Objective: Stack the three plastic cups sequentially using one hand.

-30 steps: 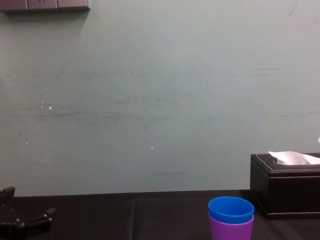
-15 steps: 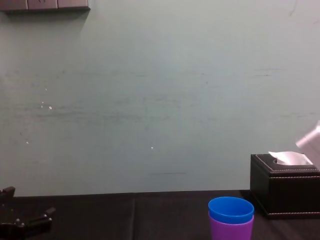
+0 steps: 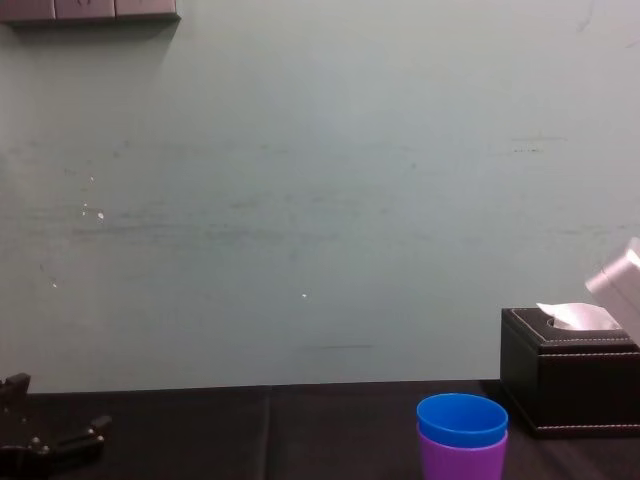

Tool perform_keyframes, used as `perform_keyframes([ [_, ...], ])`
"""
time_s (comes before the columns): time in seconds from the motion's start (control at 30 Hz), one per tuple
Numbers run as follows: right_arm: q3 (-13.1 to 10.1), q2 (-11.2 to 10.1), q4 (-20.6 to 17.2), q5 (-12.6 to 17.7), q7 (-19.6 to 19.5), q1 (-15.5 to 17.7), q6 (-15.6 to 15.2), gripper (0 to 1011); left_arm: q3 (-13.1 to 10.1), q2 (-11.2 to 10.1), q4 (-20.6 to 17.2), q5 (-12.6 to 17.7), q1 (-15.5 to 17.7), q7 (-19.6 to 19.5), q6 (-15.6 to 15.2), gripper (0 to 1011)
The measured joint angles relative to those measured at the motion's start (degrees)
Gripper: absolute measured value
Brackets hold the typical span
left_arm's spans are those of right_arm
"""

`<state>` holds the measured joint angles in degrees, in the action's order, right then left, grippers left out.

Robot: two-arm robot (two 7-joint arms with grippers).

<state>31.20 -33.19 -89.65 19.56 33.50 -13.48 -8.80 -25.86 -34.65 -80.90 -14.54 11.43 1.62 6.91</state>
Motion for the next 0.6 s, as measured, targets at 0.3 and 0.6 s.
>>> perform_keyframes([
  [0.3, -0.1, 0.0, -0.1, 0.0, 0.0, 0.1, 0.0, 812, 0.0, 0.0, 0.0, 0.0, 0.0, 0.0, 0.0, 1011],
  [0.6, -0.1, -0.1, -0.1, 0.0, -0.1, 0.1, 0.0, 738, 0.0, 0.0, 0.0, 0.0, 0.0, 0.0, 0.0, 1011],
])
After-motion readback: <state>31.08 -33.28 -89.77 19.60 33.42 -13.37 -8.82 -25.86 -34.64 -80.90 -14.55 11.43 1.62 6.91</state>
